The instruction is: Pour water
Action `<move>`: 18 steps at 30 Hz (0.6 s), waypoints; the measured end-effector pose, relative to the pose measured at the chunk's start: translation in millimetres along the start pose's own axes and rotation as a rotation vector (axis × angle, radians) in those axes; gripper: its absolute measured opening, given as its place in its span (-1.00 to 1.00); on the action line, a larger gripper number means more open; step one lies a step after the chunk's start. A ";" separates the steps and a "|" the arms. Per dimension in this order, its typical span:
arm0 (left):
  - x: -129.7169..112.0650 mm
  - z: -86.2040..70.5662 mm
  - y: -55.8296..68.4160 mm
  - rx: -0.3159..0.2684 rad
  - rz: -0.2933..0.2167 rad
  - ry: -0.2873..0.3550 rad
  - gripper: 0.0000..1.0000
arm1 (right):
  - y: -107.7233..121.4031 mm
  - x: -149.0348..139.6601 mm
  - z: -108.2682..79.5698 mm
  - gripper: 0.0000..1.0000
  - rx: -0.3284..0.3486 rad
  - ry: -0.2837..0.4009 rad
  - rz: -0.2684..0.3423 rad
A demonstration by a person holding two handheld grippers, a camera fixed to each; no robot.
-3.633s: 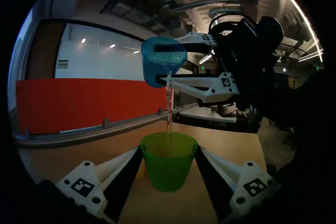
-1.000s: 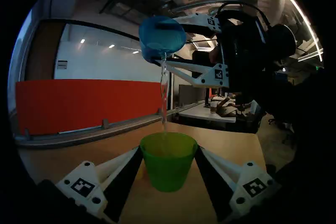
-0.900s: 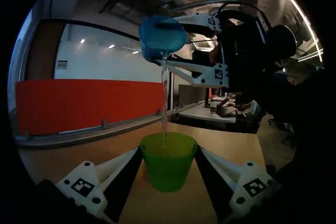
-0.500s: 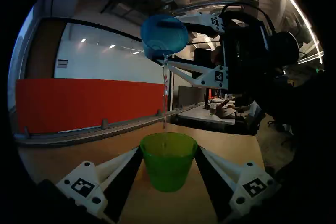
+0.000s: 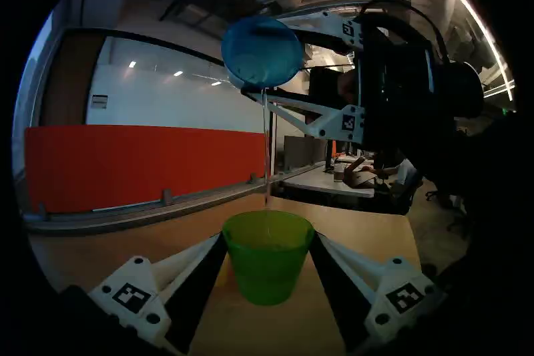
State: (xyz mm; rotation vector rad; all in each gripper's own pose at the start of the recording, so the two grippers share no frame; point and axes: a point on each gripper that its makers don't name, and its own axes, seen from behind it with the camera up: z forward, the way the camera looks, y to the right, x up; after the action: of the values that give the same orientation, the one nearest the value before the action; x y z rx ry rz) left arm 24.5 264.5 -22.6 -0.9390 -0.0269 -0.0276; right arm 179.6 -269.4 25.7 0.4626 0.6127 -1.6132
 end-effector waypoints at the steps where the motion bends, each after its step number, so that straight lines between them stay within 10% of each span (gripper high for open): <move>1: 0.4 -0.1 -0.1 0.000 0.000 0.001 0.73 | 0.6 1.0 0.1 0.74 -0.001 0.001 -0.005; 11: 0.5 0.0 -3.5 0.005 -0.004 0.004 0.72 | 2.0 6.8 -0.8 0.74 -0.010 0.007 -0.037; 18: 0.7 -0.3 -3.5 0.008 -0.003 0.004 0.72 | -0.4 4.2 -3.3 0.74 -0.005 0.009 0.062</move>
State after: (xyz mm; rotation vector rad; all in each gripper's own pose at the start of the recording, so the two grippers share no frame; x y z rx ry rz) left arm 25.1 262.2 -20.0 -0.9311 -0.0245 -0.0317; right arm 178.5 -270.6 20.6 0.4811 0.6031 -1.5509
